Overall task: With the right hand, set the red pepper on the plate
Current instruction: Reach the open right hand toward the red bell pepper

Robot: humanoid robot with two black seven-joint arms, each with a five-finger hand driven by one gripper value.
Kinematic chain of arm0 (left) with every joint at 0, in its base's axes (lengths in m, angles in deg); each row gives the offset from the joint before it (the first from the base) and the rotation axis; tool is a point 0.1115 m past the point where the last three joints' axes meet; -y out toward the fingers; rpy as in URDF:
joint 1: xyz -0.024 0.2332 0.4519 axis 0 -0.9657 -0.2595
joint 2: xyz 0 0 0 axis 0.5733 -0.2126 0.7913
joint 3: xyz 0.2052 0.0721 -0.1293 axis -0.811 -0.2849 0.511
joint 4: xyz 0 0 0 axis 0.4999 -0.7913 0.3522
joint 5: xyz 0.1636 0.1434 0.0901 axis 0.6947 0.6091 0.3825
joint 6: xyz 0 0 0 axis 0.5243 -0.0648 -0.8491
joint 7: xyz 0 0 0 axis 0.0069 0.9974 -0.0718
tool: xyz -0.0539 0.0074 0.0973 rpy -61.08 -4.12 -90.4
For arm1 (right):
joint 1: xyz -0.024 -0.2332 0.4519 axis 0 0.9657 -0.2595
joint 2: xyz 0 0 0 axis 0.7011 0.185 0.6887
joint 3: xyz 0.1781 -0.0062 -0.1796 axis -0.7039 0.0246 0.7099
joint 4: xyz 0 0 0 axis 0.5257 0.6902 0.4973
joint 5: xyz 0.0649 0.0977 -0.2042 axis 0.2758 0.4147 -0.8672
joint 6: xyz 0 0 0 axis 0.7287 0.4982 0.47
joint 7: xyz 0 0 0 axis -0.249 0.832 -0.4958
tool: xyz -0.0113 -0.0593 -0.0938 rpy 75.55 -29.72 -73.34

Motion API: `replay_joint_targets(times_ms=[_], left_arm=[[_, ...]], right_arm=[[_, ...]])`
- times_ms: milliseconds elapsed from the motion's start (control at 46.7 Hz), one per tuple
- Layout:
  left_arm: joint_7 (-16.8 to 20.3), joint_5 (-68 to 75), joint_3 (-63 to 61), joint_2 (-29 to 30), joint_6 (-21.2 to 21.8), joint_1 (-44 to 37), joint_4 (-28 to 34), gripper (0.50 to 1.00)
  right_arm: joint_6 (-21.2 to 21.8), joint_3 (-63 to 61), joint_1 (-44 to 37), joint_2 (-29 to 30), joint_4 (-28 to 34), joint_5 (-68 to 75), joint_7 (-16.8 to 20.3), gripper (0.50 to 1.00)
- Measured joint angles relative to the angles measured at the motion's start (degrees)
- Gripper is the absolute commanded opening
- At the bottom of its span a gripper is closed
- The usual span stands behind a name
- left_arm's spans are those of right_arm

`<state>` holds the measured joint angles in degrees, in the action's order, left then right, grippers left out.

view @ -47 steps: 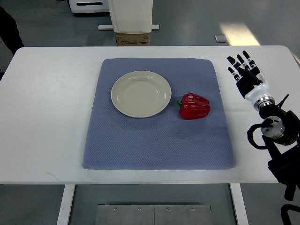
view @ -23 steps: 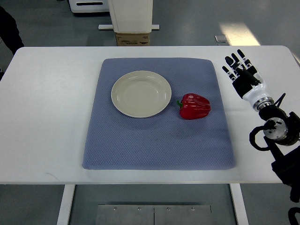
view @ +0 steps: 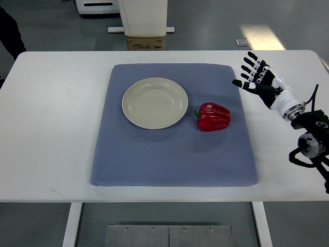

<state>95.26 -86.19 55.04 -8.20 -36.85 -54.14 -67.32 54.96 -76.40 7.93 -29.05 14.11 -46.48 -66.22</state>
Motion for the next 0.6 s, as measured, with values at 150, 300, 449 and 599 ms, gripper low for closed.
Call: replay_joint_targets(times_ms=[150,300,449,599], left_arm=[[0.0,0.0,0.0,0.0,0.0,0.0,0.0,1.0],[0.0,0.0,0.0,0.0,0.0,0.0,0.0,1.0],[0.0,0.0,0.0,0.0,0.0,0.0,0.0,1.0],[0.0,0.0,0.0,0.0,0.0,0.0,0.0,1.0]], right_arm=[[-0.1,4.9,-2.2,-2.1,1.7,-1.5,-0.2,0.991],[-0.1,9.7,-3.9,-4.0,3.8,-5.2,-1.4,0.989],[-0.3,15.6,-6.9,-5.3,4.4,-7.7,-3.1,0.985],[-1.4,22.5,-10.4,-6.4,4.4,-8.6,-5.2,0.981]])
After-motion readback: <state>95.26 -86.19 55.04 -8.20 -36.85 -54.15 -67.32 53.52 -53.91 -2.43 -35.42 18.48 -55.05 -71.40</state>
